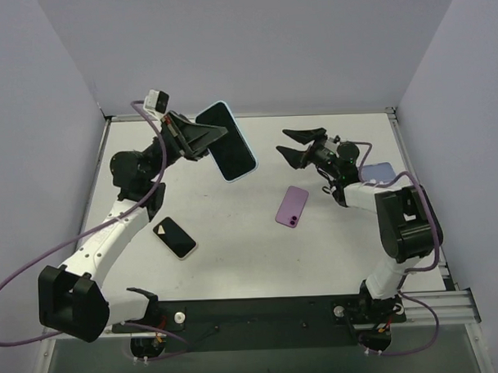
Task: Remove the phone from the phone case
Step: Remove the phone case from the phone.
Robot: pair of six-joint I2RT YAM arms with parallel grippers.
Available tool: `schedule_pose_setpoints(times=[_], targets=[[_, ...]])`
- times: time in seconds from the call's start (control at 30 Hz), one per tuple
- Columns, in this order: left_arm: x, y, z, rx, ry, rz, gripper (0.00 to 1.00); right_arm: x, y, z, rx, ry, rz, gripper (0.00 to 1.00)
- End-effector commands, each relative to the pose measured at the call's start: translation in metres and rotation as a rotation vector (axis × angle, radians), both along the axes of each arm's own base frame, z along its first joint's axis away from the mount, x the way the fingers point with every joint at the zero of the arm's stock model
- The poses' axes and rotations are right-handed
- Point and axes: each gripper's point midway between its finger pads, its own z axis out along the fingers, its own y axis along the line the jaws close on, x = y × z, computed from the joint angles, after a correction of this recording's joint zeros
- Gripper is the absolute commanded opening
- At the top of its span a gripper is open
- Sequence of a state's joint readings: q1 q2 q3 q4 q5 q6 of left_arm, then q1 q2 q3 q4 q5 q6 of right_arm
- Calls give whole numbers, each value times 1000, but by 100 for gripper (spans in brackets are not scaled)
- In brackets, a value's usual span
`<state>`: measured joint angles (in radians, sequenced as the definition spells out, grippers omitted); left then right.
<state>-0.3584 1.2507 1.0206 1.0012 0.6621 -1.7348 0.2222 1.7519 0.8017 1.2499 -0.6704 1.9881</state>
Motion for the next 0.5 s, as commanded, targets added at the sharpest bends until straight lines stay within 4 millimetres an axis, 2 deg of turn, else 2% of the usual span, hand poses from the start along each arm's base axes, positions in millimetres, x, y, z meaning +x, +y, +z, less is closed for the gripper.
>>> schedule_pose_setpoints(times=[0.0, 0.07, 0.13, 0.17, 0.2, 0.37, 0.47], targets=[[8, -26, -73, 232, 116, -129, 0, -59, 1, 81, -136, -433, 130, 52], [10, -33, -106, 324, 155, -151, 0, -61, 3, 76, -250, -381, 162, 52], [12, -36, -132, 373, 181, -162, 0, -63, 3, 69, -427, -450, 170, 52], [11, -36, -141, 384, 190, -169, 0, -69, 1, 66, -488, -375, 190, 96], [11, -37, -146, 390, 190, -170, 0, -71, -2, 67, -530, -372, 189, 100], [6, -43, -172, 417, 180, -228, 0, -85, 9, 91, -456, -480, 264, 99], [5, -46, -176, 423, 171, -236, 0, -97, 24, 92, -469, -525, 328, 99]])
